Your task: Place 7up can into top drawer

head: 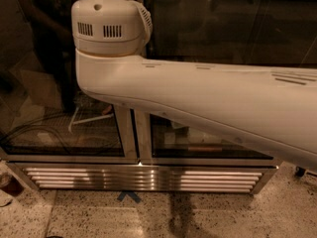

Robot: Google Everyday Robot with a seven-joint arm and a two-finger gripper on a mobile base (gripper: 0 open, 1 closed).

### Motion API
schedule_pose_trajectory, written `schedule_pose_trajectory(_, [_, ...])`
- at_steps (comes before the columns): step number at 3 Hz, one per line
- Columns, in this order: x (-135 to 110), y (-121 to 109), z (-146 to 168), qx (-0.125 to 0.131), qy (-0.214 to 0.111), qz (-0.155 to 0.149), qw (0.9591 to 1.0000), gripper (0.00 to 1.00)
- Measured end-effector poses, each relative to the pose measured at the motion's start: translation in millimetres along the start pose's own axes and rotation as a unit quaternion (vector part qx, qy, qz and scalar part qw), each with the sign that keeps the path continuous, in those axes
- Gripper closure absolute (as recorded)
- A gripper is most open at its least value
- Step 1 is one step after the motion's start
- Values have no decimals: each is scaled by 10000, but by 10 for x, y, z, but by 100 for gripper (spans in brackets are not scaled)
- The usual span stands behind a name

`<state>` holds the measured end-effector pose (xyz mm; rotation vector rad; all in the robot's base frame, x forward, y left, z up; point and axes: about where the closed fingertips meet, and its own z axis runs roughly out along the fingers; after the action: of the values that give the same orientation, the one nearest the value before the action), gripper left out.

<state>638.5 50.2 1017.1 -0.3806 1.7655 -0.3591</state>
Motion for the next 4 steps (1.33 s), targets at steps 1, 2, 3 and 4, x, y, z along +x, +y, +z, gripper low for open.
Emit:
schedule_pose_trajectory(1, [-10,27,8,-24,-10,0,10000,60])
schedule_pose_trajectory(2, [-19,95,9,-85,-24,-2,10000,71])
schedule_pose_trajectory(3, [-10,125,-8,-121,-21,-4,9999,58])
schedule_pose_trajectory(4, [-8,135,-16,-132,-18,-4,9999,65])
